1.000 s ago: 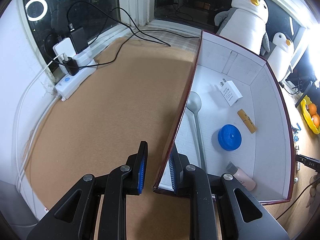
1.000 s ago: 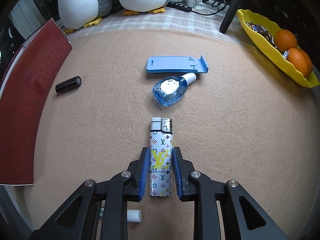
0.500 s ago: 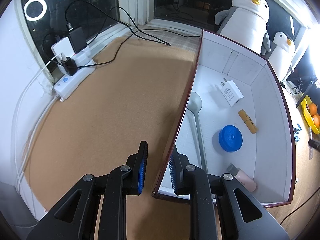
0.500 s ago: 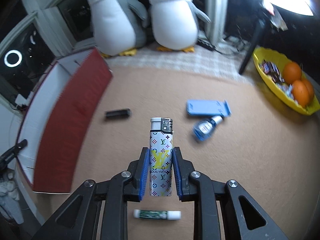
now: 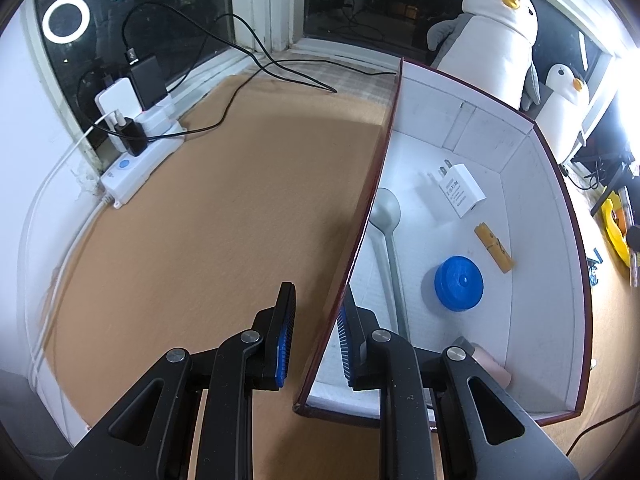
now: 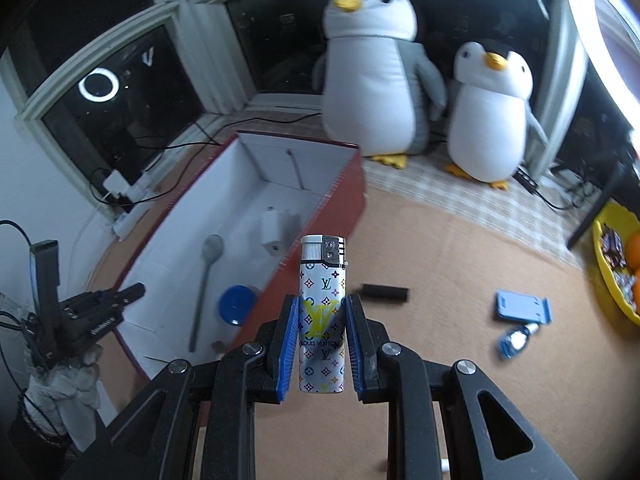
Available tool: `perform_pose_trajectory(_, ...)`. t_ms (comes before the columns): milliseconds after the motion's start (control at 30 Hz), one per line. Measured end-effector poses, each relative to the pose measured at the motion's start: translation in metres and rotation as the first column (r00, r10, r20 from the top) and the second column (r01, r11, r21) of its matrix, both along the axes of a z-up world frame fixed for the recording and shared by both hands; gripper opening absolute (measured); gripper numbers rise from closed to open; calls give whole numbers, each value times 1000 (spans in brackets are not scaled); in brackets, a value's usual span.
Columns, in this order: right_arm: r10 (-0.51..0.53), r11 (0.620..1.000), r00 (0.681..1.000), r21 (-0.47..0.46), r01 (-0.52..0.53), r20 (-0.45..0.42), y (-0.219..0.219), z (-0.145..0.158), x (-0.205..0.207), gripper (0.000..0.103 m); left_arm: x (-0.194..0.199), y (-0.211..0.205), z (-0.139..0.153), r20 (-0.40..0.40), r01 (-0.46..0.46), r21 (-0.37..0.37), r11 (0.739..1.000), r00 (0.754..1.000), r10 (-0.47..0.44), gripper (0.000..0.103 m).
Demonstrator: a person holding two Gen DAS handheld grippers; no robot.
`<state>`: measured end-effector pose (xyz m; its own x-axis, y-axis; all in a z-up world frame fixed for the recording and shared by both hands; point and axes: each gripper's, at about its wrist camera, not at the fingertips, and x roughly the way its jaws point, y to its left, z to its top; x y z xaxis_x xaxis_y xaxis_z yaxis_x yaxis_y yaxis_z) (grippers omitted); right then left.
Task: Organize rigid objects
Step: 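Carry the patterned lighter into the red box and release it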
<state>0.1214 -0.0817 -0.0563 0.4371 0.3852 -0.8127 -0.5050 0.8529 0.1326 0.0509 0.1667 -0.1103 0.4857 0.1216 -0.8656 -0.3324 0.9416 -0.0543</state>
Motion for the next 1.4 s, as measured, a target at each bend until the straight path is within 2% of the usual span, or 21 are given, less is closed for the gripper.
perform_pose_trajectory(233, 99, 995, 995, -28, -99, -5, 56, -6, 3, 21, 2, 0, -2, 1, 5, -2, 1000, 1000, -5, 16)
perform_pose_trajectory(567, 153, 984, 986, -77, -158, -66, 110, -36, 23, 21, 5, 0, -5, 3, 11, -8, 1000, 1000, -11, 13)
perform_pose_trajectory(1067, 178, 965, 977, -171, -197, -118, 151, -72, 44, 21, 6, 0, -7, 1, 12, -12, 1000, 1000, -12, 13)
perform_pose_trajectory(1400, 186, 957, 976, -204, -205, -108, 161, -78, 49, 21, 7, -2, -11, -5, 11, -13, 1000, 1000, -11, 13)
